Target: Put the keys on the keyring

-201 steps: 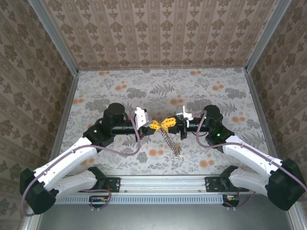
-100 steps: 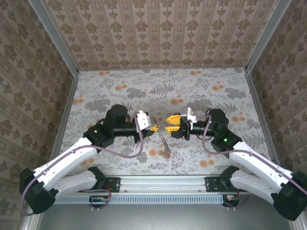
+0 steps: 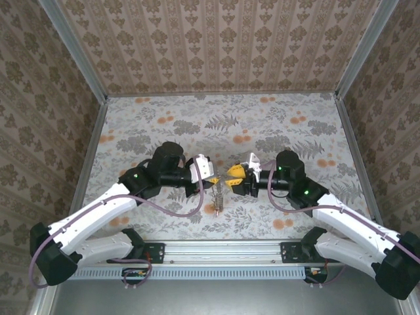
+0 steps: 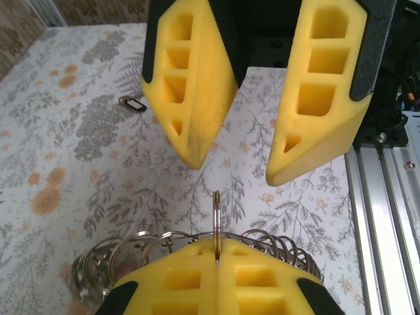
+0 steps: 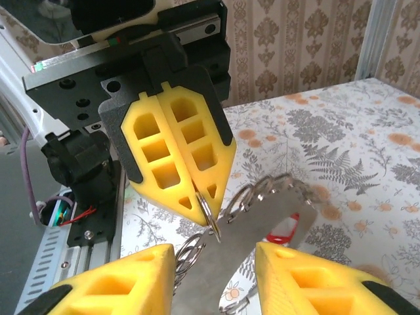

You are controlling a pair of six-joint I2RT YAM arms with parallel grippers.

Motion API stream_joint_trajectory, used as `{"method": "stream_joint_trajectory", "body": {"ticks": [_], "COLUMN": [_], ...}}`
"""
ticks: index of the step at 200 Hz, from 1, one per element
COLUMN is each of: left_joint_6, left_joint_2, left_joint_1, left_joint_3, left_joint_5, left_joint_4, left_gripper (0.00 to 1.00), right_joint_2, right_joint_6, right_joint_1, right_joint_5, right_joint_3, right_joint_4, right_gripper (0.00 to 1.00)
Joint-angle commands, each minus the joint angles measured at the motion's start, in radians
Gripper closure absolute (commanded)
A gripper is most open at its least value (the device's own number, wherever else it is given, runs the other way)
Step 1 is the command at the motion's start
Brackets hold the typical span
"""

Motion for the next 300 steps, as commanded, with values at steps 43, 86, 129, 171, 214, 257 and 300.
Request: {"method": "stream_joint_trajectory", "body": {"ticks": [43,86,129,171,214,257,300], "left_joint_6": [0.041,0.044,0.043,0.023,-0.071,-0.213,-0.279], "left_joint_2": [0.018,0.022,0.021,-0.008,-0.105,-0.216,-0.227], "left_joint_1": [-0.019,-0.029,-0.033,-0.031,0.023,0.109,0.131], "left_joint_3": [0.059,0.063,0.063,0.043,-0.051,-0.181,-0.215], "left_joint_5": [0.003,-0.005,-0.005,0.019,0.097,0.206,0.271], "left_joint_4": [-0.041,-0.057,-0.058,-0.026,0.109,0.332,0.442], "left_gripper": [1.0,1.0,1.0,1.0,0.83,0.77,0.76], "right_joint_2": [0.038,0.067,0.08,0.072,0.019,0.018,0.052], "right_joint_6": [-0.057,-0.071,-0.08,-0.061,0.048,0.242,0.364], "right_joint_1": [0.05,0.064,0.07,0.07,0.047,-0.006,-0.008], "right_joint_5": [0.014,0.024,0.048,0.099,0.073,-0.037,-0.104], "right_joint_3": [0.041,0.061,0.065,0.056,-0.016,-0.087,-0.114], "right_joint_4": [-0.025,-0.022,-0.035,-0.015,0.163,0.442,0.643], "right_gripper": [0.64,0.69,0.93,1.0,1.0,1.0,1.0]}}
